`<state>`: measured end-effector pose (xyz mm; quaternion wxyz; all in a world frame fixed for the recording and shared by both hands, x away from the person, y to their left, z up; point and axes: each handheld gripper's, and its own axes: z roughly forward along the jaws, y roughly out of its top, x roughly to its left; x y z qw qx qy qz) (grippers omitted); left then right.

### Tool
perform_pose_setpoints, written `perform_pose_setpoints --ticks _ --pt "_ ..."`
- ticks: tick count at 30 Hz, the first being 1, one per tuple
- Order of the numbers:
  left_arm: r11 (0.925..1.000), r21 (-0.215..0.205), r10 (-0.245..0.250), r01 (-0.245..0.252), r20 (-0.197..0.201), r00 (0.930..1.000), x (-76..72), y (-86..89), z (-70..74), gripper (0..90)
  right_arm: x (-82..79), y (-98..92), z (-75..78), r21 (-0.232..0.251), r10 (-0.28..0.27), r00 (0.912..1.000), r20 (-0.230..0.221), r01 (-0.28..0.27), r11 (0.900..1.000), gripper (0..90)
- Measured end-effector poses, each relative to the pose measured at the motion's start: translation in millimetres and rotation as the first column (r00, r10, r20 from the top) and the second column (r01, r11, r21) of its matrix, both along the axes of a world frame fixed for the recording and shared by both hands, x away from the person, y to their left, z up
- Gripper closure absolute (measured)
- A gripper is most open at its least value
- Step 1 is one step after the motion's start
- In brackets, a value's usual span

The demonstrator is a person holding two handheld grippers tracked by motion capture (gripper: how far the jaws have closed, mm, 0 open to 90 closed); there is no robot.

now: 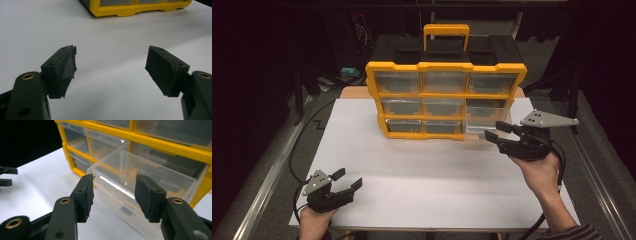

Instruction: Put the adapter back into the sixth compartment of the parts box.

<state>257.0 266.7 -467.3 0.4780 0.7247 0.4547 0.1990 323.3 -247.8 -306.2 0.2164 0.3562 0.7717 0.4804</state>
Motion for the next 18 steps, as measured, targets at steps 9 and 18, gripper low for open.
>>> perform_pose_setpoints --ticks 9,18 --pt "1.0 -0.001 0.0 0.0 -0.001 1.0 0.1 -0.1 -0.1 25.4 -12.7 4.0 -15.3 0.002 0.022 0.9998 0.003 -0.022 1.0 47.0" --pt "1.0 -0.002 0.002 -0.002 -0.001 1.0 0.1 -0.1 -0.1 25.4 -21.1 0.8 -38.1 -0.005 0.027 0.9996 -0.007 -0.027 1.0 44.6"
